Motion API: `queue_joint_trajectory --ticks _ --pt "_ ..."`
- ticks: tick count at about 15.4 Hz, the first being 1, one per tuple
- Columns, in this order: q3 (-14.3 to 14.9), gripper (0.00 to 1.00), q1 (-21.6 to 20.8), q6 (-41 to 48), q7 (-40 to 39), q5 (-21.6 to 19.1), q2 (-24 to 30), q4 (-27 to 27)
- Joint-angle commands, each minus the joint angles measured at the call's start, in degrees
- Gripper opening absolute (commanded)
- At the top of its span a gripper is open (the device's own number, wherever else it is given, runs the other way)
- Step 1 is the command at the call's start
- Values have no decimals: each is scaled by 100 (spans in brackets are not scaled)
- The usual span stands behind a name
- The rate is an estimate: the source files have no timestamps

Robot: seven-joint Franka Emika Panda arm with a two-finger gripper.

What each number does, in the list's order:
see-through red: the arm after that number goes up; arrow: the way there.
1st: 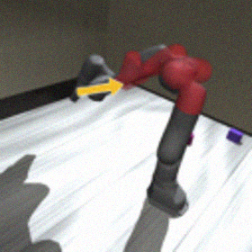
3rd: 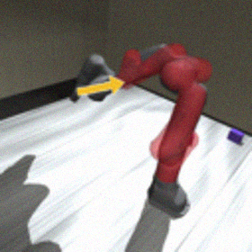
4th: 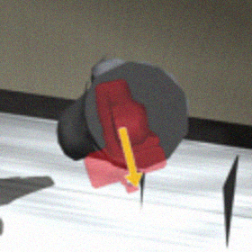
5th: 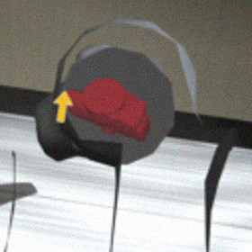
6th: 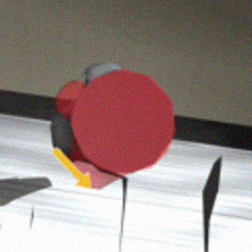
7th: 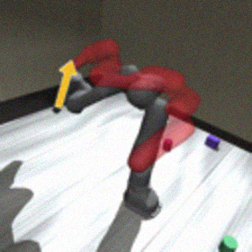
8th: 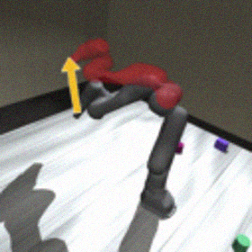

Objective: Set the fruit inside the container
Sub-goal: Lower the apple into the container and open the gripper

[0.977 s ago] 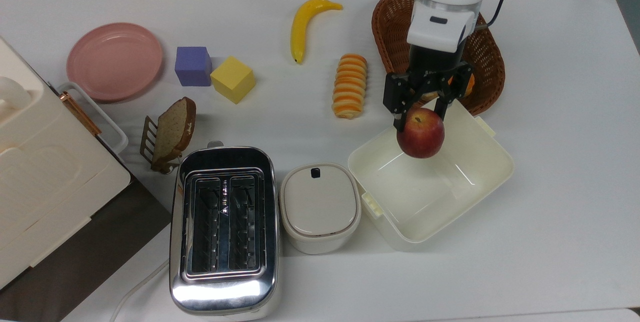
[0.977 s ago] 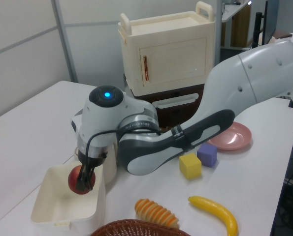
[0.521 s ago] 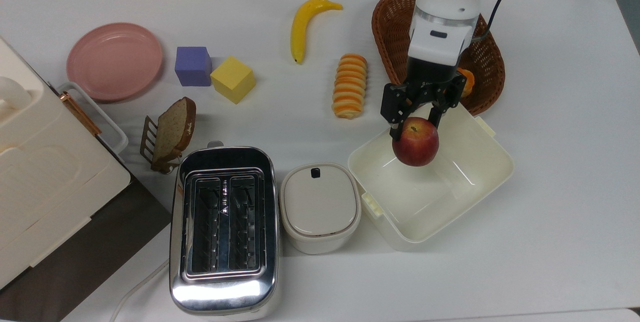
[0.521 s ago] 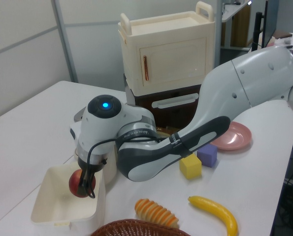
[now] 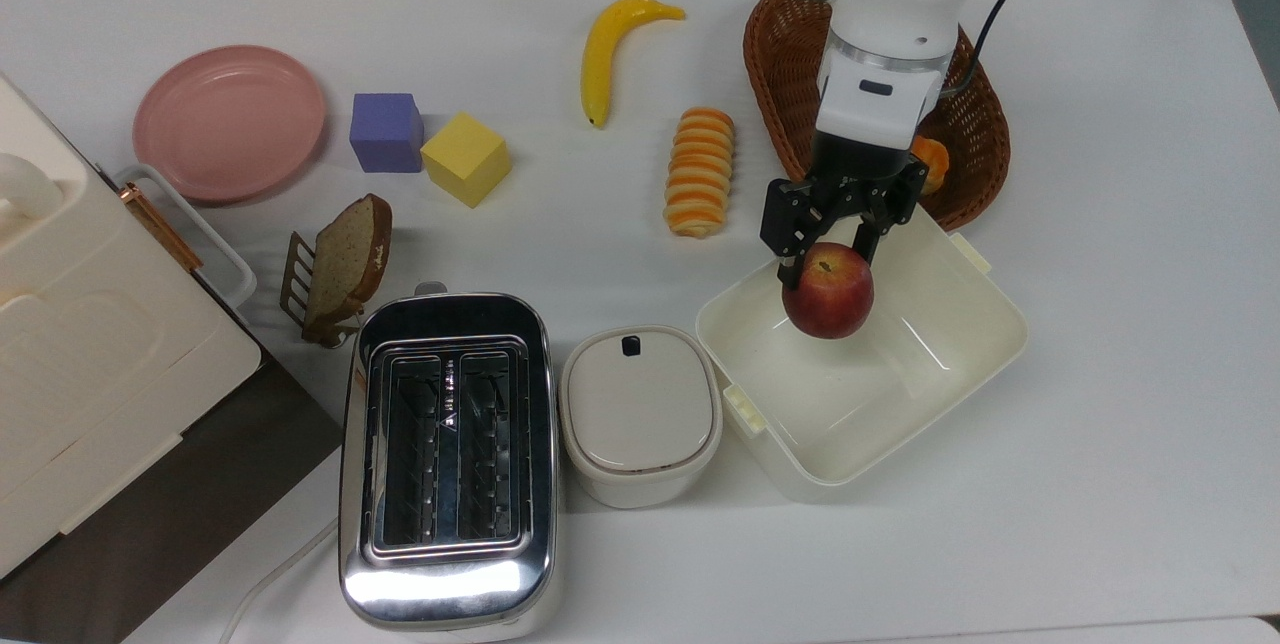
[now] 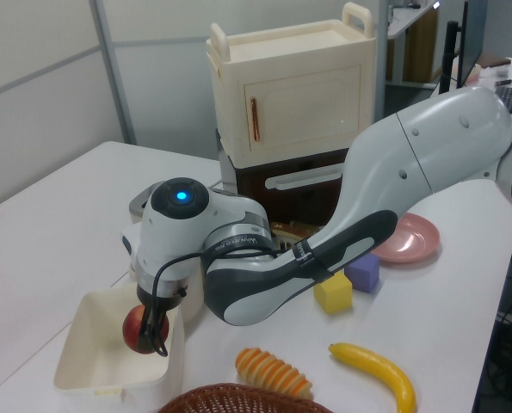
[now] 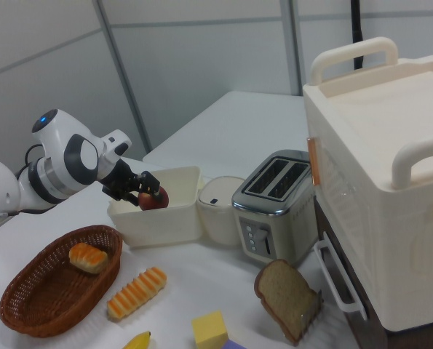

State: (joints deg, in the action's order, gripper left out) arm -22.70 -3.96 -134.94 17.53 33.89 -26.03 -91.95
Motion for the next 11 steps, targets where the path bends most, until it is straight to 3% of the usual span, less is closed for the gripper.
queue_joint_trajectory --ticks 1,2,11 --pt "-50 93 18 -76 418 135 -16 63" --pt "-50 100 18 -76 418 135 -7 63" --pt "-50 100 132 160 619 56 228 46"
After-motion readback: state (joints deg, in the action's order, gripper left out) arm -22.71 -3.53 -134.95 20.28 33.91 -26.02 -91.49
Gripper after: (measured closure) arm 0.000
